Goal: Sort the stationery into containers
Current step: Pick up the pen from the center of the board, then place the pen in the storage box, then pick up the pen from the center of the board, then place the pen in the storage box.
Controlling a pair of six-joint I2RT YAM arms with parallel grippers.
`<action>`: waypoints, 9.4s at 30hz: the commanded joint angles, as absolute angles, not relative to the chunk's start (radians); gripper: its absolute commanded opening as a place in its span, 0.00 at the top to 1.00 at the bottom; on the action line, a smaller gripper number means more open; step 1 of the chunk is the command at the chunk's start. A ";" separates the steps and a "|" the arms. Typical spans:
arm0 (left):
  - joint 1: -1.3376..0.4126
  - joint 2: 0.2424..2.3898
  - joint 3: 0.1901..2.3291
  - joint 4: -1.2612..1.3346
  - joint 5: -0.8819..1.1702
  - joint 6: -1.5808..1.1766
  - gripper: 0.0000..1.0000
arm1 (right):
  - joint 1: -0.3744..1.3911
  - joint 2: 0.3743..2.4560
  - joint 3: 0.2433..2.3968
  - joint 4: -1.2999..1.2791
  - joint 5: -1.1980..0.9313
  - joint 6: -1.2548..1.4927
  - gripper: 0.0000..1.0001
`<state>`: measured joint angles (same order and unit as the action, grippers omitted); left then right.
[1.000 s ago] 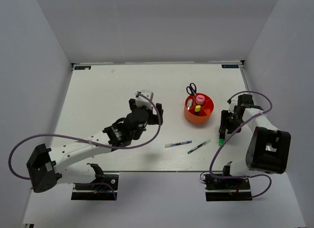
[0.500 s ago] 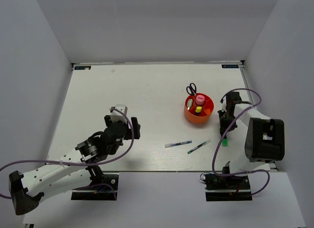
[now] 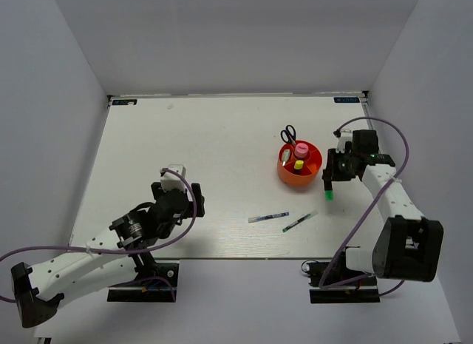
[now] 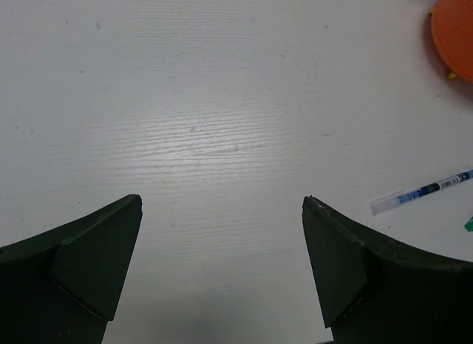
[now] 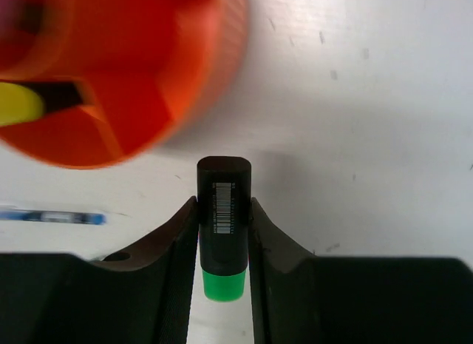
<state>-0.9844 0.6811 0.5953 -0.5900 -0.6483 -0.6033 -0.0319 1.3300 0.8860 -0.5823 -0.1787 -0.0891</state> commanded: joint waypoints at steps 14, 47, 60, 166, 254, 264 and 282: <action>-1.000 0.827 0.676 -0.542 -0.601 -0.644 0.01 | -0.021 1.121 0.767 0.132 -0.587 0.127 1.00; -1.054 0.848 0.657 -0.541 -0.641 -0.664 0.01 | -0.012 1.103 0.230 1.156 -0.658 0.137 1.00; -1.085 0.885 0.673 -0.535 -0.650 -0.667 0.01 | -0.011 1.097 0.216 1.193 -0.563 0.136 1.00; -0.945 1.108 0.789 -0.640 -0.112 -0.439 0.24 | 0.428 1.314 0.709 -0.910 -0.594 -1.749 0.66; -0.925 0.988 0.695 -0.646 -0.127 -0.479 0.24 | 0.462 1.120 1.032 -0.197 0.057 -0.405 1.00; -0.925 1.005 0.698 -0.641 -0.121 -0.469 0.24 | 0.293 1.115 0.907 0.037 0.043 -0.144 1.00; -0.925 1.042 0.703 -0.624 -0.106 -0.466 0.24 | 0.170 1.112 0.641 0.394 0.060 0.107 1.00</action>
<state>-0.9302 1.0447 0.6685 -0.6430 -0.1181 -0.4709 0.1841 1.1233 0.6418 0.2676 0.0685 0.0460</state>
